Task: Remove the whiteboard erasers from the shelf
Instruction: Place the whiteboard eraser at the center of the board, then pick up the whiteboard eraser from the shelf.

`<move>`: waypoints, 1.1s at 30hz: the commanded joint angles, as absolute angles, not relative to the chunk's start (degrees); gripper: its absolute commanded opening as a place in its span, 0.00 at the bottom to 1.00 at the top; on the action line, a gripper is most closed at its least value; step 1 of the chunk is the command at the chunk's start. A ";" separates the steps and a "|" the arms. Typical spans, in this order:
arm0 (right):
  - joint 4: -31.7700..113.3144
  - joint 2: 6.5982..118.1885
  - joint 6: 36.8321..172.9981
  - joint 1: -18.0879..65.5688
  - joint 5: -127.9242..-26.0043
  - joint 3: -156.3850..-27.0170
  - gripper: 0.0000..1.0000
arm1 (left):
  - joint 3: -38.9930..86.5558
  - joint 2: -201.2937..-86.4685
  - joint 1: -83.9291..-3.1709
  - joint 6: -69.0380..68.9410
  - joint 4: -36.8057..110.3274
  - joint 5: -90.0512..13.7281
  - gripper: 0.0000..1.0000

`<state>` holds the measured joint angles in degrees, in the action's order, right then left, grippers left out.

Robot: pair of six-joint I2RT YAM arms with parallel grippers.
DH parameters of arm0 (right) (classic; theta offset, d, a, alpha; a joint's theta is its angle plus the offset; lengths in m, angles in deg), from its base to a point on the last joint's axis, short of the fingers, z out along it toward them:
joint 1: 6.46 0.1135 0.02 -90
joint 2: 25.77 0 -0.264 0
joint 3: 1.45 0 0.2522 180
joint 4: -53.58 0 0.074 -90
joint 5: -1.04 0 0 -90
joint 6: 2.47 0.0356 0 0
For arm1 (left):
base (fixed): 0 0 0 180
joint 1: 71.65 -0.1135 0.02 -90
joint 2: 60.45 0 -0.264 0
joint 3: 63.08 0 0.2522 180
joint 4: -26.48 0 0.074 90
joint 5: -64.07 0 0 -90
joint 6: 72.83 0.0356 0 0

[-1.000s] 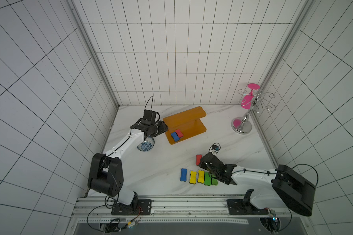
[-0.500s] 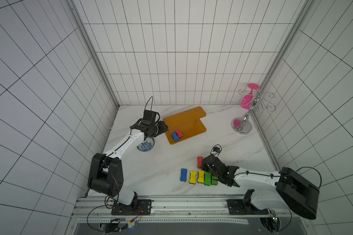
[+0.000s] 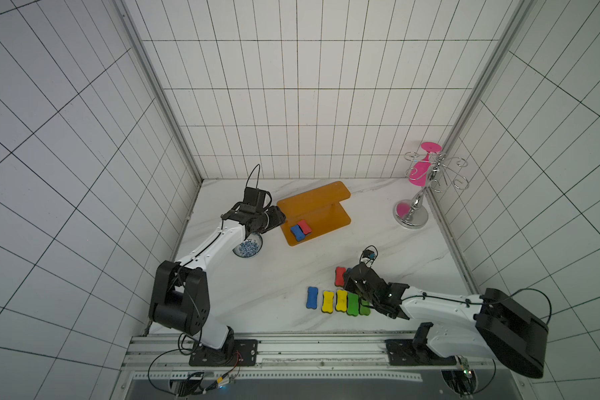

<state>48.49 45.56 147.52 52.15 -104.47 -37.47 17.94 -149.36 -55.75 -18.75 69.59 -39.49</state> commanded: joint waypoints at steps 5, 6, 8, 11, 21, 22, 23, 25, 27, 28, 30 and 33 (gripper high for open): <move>49.75 42.14 137.44 50.88 -102.67 -39.97 0.20 | 19.13 -149.22 -57.44 -18.47 67.94 -39.42 0.59; 52.41 43.59 135.15 48.74 -99.82 -40.94 0.21 | 19.87 -149.75 -57.88 -18.72 67.84 -39.59 0.59; 59.64 48.32 132.15 44.40 -92.54 -42.85 0.22 | 21.87 -151.22 -58.20 -19.04 67.92 -39.82 0.59; 66.75 58.22 130.09 39.27 -82.24 -49.34 0.24 | 24.96 -153.59 -58.20 -19.68 68.41 -39.83 0.59; 80.15 81.55 133.01 29.69 -70.54 -67.22 0.25 | 28.59 -159.59 -56.32 -18.13 69.05 -36.35 0.56; 80.67 83.16 133.27 29.38 -70.22 -68.47 0.25 | 28.40 -159.89 -56.19 -18.07 68.95 -36.16 0.55; 80.94 84.43 133.56 29.27 -70.08 -69.43 0.26 | 28.08 -160.18 -56.27 -18.15 68.77 -36.29 0.55; 81.58 87.28 134.27 29.15 -69.66 -71.64 0.26 | 27.93 -161.02 -56.25 -18.33 68.46 -36.98 0.54; 82.26 89.85 135.02 29.08 -68.89 -73.67 0.28 | 28.02 -161.81 -56.27 -18.38 68.46 -37.52 0.53; 82.36 91.11 135.39 29.07 -68.66 -74.72 0.28 | 28.13 -161.95 -56.27 -18.48 68.61 -37.66 0.53; 82.54 93.33 135.77 29.16 -68.18 -76.52 0.28 | 28.01 -162.04 -56.38 -18.51 68.46 -37.79 0.53; 82.53 96.21 136.38 29.44 -67.57 -78.55 0.28 | 27.79 -162.23 -56.66 -18.77 68.26 -38.35 0.52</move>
